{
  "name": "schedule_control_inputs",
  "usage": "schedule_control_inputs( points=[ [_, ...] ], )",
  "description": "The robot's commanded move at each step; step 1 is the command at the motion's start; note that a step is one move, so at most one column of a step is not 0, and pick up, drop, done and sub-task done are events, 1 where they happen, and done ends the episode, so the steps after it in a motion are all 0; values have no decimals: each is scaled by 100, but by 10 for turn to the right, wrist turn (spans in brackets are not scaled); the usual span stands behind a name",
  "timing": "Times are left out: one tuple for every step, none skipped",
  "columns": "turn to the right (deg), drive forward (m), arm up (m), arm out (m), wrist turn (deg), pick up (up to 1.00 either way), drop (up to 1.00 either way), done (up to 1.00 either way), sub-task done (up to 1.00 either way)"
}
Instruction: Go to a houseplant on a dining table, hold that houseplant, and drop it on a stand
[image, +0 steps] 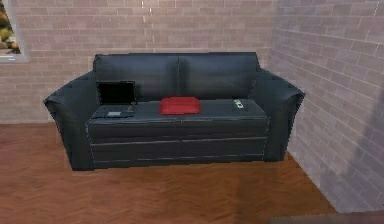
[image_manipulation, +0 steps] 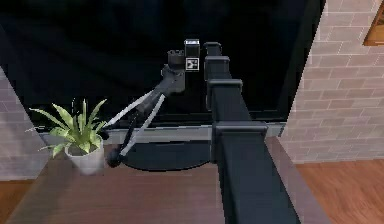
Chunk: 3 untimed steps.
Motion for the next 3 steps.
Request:
schedule_control_inputs(
  points=[
    [0, 0, 0, 0, 450, 0, 0, 0, 0],
    [0, 0, 0, 0, 450, 0, 0, 0, 0],
    [0, 0, 0, 0, 450, 0, 0, 0, 0]
  ],
)
